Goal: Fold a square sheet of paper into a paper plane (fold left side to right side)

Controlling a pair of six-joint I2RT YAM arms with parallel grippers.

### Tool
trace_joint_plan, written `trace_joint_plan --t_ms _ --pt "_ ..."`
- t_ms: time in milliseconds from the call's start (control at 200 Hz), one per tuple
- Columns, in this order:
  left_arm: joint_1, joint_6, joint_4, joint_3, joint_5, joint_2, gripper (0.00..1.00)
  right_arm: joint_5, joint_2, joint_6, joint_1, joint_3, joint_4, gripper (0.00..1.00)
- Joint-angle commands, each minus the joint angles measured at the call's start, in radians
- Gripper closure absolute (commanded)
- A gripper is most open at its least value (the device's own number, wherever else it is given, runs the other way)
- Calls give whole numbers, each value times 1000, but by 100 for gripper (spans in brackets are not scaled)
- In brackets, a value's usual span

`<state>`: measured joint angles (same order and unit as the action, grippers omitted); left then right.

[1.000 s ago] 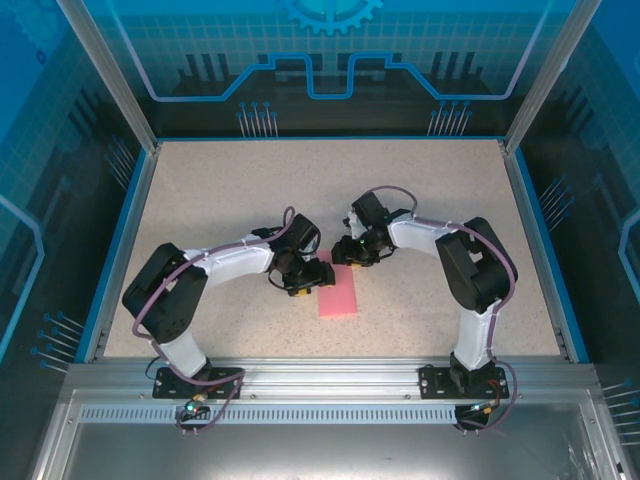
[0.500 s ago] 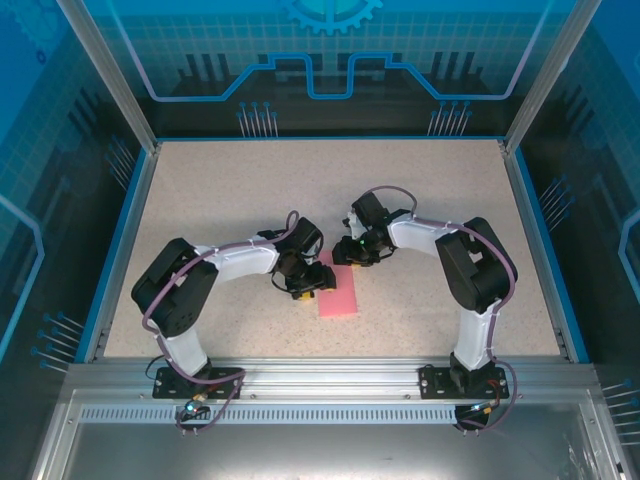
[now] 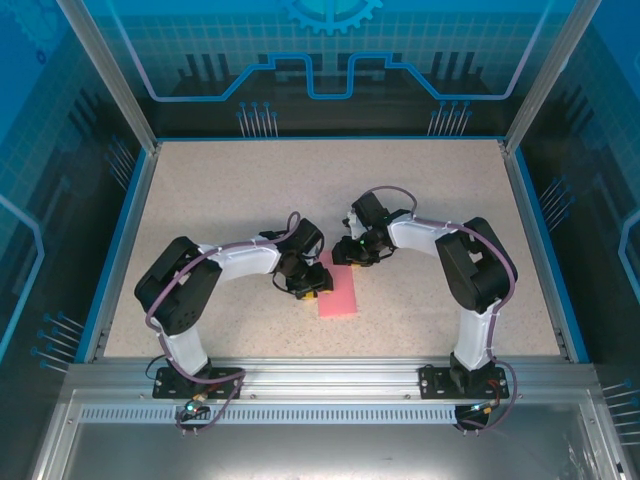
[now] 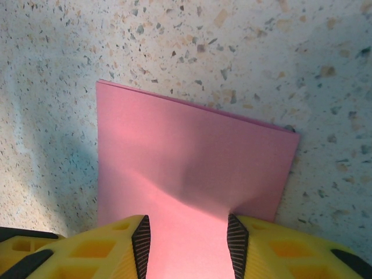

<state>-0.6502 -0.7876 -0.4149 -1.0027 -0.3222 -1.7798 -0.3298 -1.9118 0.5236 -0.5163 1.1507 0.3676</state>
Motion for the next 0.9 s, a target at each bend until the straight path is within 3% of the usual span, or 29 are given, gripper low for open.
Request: trace_joint_plan --t_ms 0,640,770,895 --pt "-11 -1 19 10 -8 -11 61 -13 -29 5 -13 -19 14 57" --pt "-10 3 -32 51 21 73 76 -16 -41 -4 -15 -6 21 56" --pt "-11 4 -31 46 26 65 75 -16 -42 -5 -15 -5 22 56" --pt "-11 7 -54 45 54 51 68 -16 -42 -5 -16 -6 21 56"
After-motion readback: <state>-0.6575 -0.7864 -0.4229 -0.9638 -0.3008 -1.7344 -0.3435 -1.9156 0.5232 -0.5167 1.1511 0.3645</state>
